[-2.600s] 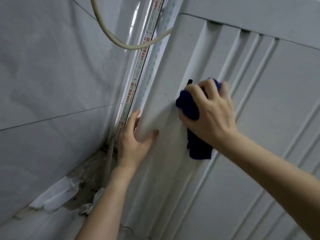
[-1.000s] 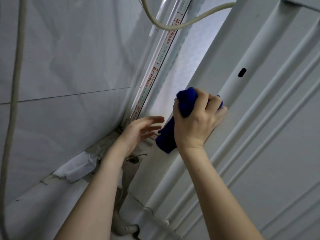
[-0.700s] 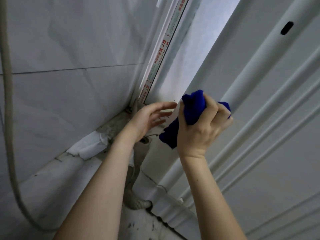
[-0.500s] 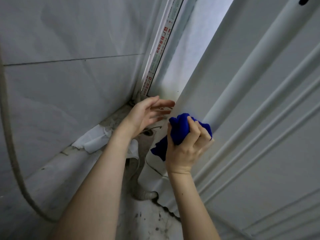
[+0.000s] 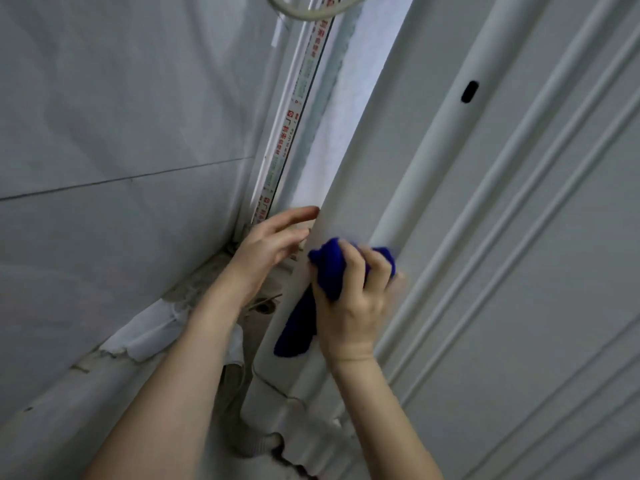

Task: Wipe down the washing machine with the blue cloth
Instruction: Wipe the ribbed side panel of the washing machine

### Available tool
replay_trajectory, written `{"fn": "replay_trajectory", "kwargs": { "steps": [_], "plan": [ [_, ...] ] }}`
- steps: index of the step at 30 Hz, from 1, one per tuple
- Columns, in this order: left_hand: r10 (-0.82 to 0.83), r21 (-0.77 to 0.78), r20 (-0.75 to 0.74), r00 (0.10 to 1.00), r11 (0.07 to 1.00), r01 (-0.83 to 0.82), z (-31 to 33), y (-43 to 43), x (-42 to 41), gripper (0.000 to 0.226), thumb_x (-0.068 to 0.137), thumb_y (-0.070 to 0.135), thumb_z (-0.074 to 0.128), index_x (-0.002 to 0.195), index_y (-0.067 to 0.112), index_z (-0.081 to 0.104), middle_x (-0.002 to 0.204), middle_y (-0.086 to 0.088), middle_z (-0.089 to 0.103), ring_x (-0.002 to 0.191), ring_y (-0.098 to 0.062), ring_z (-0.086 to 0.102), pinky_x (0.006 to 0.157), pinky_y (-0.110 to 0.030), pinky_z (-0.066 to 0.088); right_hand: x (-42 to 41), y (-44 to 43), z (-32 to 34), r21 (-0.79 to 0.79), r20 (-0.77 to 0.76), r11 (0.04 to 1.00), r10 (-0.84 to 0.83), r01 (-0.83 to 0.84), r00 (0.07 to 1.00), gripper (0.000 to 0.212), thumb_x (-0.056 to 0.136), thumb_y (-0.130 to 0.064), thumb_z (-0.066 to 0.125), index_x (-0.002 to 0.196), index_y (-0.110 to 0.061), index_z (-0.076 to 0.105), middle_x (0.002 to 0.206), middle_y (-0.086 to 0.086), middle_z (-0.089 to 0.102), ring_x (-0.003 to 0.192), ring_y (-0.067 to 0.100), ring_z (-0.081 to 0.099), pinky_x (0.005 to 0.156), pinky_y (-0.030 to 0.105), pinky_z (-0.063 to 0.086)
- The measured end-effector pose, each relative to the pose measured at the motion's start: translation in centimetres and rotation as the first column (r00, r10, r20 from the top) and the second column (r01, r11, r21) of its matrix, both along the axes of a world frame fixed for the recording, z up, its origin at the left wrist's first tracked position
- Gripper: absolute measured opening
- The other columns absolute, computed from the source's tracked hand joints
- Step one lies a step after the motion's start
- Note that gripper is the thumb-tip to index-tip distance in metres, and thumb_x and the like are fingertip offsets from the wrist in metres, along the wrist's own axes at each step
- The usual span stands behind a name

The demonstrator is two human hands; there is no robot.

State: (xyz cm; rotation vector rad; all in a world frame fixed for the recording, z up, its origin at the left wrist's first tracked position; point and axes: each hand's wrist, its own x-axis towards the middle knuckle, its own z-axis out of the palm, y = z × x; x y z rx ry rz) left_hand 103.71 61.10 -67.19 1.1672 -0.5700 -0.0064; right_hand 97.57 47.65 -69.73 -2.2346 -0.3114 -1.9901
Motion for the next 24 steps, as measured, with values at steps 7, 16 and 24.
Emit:
{"fn": "replay_trajectory", "kwargs": {
  "steps": [7,16,24],
  "plan": [
    [0.077,-0.179,0.19,0.979,0.983,-0.043,3.2,-3.2,-0.3,0.055,0.078,0.022,0.066,0.126,0.048,0.058,0.133,0.023,0.061,0.124,-0.002,0.056,0.094,-0.023,0.05,0.9,-3.3,26.6,0.153,0.488,0.977,-0.205,0.148,0.848,0.048,0.075,-0.038,0.075,0.107,-0.002,0.068,0.108,0.021,0.063,0.094,0.038,0.058,0.084,0.013,0.022],
    [0.071,-0.278,0.194,0.979,0.96,-0.014,3.4,-4.1,-0.6,0.044,0.087,0.023,0.057,0.127,0.04,0.059,0.135,0.01,0.062,0.126,-0.009,0.058,0.091,-0.02,0.051,-0.1,-4.4,14.9,0.035,0.237,0.989,-0.15,0.146,0.96,0.04,0.082,-0.034,0.08,0.106,-0.003,0.07,0.098,0.016,0.063,0.097,0.035,0.057,0.089,0.04,0.04],
    [0.087,-0.217,0.18,0.98,0.975,-0.047,4.4,-3.5,-1.5,0.044,0.084,0.023,0.058,0.127,0.035,0.057,0.139,0.008,0.059,0.126,-0.005,0.057,0.097,-0.02,0.047,-1.1,-3.9,3.7,0.03,0.128,0.987,-0.161,0.159,0.979,0.035,0.084,-0.031,0.08,0.108,-0.008,0.069,0.105,0.005,0.058,0.085,0.032,0.059,0.088,0.032,0.036]
  ]
}}
